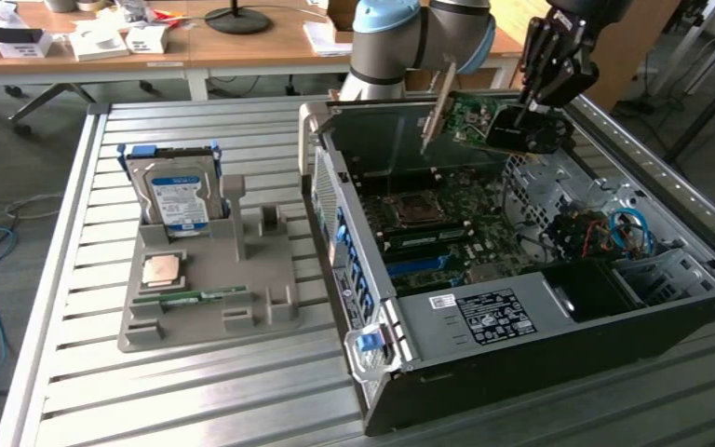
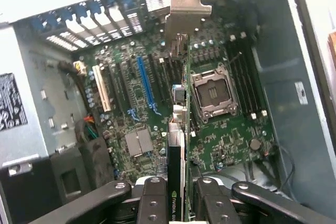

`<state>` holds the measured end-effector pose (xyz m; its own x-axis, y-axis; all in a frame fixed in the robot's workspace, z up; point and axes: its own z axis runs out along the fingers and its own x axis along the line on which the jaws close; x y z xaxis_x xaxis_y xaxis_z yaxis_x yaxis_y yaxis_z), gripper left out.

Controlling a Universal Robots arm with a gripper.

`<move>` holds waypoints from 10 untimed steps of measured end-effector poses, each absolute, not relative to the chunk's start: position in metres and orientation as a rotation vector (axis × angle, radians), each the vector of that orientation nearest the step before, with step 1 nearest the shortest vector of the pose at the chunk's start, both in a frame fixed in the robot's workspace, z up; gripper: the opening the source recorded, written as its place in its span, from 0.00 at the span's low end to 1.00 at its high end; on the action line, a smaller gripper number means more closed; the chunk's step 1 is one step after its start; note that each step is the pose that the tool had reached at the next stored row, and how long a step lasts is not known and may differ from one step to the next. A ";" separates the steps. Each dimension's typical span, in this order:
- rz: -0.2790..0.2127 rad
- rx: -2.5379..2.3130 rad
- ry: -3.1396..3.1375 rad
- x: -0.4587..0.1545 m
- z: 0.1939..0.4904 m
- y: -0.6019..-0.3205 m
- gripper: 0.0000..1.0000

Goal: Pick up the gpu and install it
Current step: 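Insert the gpu into the slot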

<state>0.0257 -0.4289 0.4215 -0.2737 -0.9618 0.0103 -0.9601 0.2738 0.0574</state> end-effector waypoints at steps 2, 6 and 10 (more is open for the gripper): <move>-0.060 1.910 -2.438 0.026 0.422 -0.429 0.26; -0.058 1.997 -2.366 0.026 0.421 -0.429 0.26; -0.055 2.082 -2.290 0.026 0.421 -0.429 0.26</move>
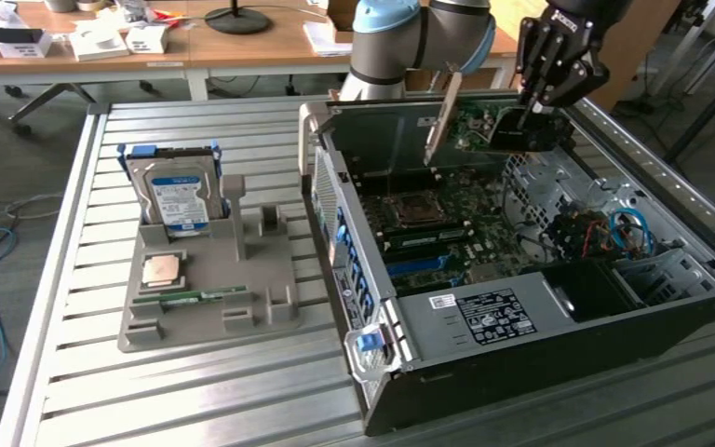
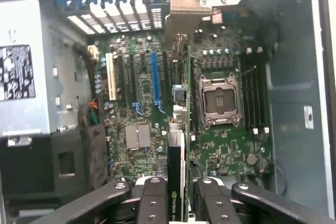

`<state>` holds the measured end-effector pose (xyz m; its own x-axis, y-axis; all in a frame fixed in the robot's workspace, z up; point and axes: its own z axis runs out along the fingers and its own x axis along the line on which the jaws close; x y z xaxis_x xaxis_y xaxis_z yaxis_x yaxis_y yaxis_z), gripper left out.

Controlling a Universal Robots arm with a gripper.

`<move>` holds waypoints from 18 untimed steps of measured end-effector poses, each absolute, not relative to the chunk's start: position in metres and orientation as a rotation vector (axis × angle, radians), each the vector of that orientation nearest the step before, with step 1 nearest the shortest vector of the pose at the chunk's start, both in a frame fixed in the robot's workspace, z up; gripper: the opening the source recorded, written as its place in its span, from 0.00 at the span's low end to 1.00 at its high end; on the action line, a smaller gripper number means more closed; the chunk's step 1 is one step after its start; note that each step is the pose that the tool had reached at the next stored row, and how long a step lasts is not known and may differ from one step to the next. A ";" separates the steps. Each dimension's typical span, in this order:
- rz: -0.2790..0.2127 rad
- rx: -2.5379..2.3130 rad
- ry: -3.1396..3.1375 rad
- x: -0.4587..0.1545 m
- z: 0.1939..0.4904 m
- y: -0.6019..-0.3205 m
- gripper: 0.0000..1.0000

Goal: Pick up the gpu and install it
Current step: 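Insert the gpu into the slot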

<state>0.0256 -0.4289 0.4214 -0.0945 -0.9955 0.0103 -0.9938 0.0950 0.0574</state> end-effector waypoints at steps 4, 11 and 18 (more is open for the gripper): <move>-0.052 2.160 -2.215 0.026 0.421 -0.429 0.26; -0.051 2.188 -2.193 0.025 0.421 -0.429 0.26; -0.022 2.216 -2.213 0.019 0.419 -0.429 0.26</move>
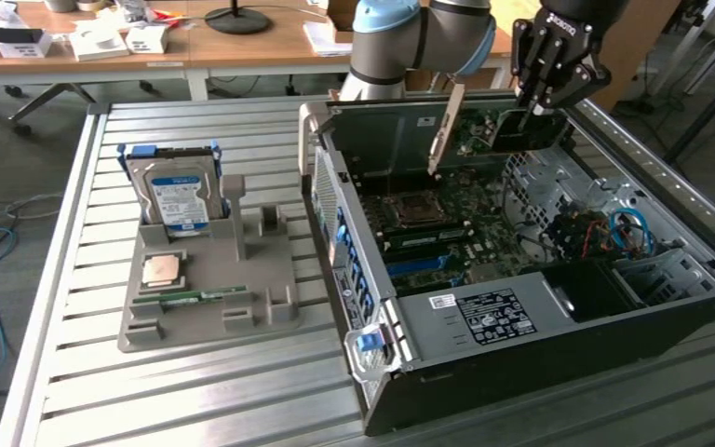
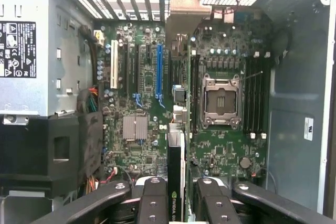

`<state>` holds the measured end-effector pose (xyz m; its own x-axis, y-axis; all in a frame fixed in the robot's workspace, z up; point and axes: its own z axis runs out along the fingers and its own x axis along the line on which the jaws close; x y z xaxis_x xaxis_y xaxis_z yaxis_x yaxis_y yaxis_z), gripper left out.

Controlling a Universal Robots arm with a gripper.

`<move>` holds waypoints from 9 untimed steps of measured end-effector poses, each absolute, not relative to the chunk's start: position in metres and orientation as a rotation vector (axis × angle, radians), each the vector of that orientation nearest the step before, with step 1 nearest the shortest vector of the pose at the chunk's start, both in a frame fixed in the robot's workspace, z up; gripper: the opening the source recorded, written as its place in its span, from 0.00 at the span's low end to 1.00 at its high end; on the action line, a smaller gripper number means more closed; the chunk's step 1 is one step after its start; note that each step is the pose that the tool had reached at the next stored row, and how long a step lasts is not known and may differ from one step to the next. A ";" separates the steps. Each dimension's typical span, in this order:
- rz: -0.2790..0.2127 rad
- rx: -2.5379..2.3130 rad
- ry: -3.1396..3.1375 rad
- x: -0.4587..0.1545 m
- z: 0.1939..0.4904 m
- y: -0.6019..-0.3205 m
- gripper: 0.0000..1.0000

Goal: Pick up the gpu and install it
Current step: 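Insert the gpu into the slot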

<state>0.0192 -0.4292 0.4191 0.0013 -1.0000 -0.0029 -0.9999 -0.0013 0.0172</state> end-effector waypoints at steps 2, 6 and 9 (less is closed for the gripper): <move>-0.012 2.221 -2.218 0.016 0.418 -0.429 0.26; 0.009 2.228 -2.229 0.009 0.416 -0.429 0.26; 0.011 2.226 -2.233 0.008 0.416 -0.429 0.26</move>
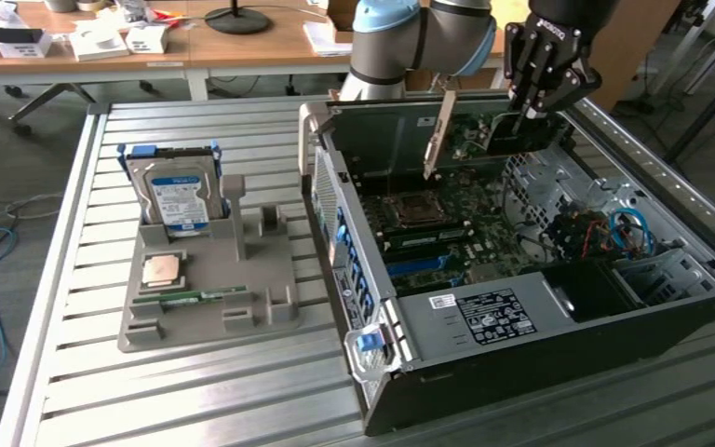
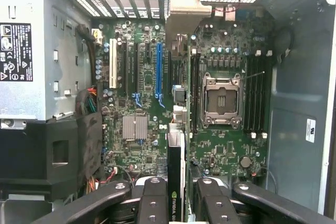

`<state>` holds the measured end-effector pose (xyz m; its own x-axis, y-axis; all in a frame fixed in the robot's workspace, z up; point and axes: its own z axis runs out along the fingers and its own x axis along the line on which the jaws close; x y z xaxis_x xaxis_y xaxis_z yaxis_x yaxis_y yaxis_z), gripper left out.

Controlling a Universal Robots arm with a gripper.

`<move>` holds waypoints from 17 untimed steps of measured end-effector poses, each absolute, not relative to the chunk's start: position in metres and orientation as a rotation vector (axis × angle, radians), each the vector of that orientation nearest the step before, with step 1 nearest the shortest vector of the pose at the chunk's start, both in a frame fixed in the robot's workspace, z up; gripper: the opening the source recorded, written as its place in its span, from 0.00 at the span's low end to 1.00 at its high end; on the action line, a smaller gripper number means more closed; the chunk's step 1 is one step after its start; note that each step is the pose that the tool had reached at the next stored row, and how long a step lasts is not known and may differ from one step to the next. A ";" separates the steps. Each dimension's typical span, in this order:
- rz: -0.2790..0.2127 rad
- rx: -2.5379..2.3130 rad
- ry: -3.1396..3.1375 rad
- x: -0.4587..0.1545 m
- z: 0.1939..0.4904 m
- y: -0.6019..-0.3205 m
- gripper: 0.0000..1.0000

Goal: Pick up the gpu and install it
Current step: 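Insert the gpu into the slot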

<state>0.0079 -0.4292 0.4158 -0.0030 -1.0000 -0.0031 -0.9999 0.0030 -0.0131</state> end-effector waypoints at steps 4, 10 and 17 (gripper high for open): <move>-0.011 -2.207 2.219 0.007 0.416 -0.429 0.26; -0.011 -2.154 2.271 0.004 0.415 -0.429 0.26; -0.011 -2.144 2.280 0.004 0.411 -0.429 0.26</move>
<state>0.0037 -0.4292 0.4110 -0.0614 -0.9981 -0.0038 -0.9980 0.0614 -0.0133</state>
